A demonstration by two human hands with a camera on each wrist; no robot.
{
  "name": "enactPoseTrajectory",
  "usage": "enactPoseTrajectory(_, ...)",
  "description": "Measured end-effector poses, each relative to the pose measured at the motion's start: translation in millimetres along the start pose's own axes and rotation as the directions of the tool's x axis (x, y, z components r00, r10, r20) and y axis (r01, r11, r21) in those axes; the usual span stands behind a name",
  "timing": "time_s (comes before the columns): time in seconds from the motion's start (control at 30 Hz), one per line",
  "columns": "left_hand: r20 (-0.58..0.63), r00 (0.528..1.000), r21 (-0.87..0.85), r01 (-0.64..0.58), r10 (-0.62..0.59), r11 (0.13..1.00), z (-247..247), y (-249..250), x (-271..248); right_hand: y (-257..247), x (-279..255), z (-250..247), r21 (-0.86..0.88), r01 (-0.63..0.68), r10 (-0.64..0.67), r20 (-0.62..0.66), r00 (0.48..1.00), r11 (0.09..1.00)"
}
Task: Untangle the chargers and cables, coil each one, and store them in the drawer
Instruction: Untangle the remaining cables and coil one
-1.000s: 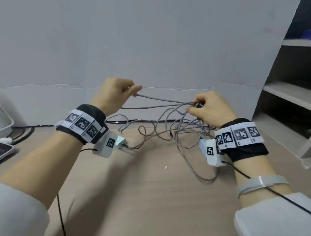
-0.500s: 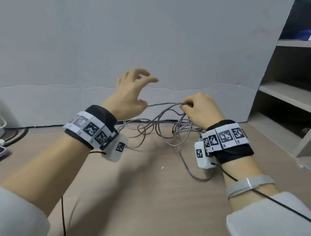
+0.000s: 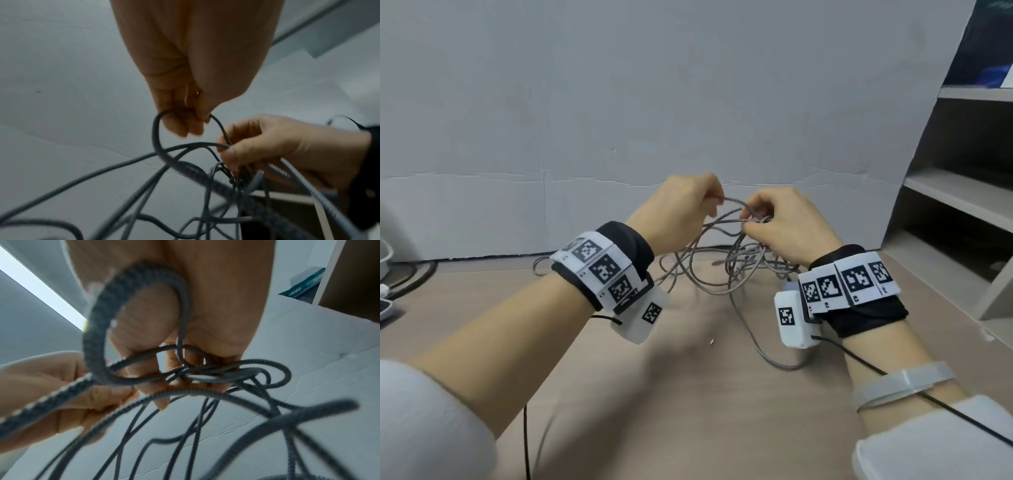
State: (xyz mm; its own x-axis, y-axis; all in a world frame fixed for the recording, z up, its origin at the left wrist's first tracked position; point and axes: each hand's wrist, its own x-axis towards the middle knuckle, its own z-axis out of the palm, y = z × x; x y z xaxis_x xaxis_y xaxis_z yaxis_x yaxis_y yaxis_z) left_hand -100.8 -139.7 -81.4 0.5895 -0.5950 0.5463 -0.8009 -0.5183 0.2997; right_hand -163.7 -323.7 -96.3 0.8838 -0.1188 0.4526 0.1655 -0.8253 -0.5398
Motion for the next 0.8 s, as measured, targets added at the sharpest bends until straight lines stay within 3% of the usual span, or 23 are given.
enactPoseTrajectory(0.1,-0.027,0.993,-0.162,0.108,-0.113,0.981,-5.9,-4.9,-0.9,4.9,1.6,-0.7,-0.021,0.005,-0.006,-0.039,0.999,1.000)
enactPoseTrajectory(0.27,0.080,0.990,-0.105,0.126,-0.118,0.986,-12.0,-3.7,1.8,4.5,2.7,4.0,-0.004,0.001,-0.001,-0.051,0.999,1.000)
enactPoseTrajectory(0.47,0.352,0.925,-0.202,0.226,-0.145,0.953,-19.6,7.4,-8.0,4.1,2.4,0.8,-0.004,-0.005,0.004,-0.106,0.994,1.000)
enactPoseTrajectory(0.6,0.232,0.955,-0.215,0.236,-0.186,0.947,-14.6,6.2,-9.1,0.6,1.1,-1.2,-0.007,0.021,-0.022,-0.127,0.992,1.000)
enactPoseTrajectory(0.7,0.072,0.987,-0.086,0.152,-0.146,0.985,-10.4,-5.7,-2.8,-1.2,0.3,-3.1,0.047,0.049,-0.047,-0.043,0.998,0.998)
enactPoseTrajectory(0.8,0.041,0.995,-0.001,0.095,-0.094,0.996,-7.3,-17.3,3.1,-2.9,-0.7,-3.0,0.079,0.069,-0.072,0.039,0.997,0.995)
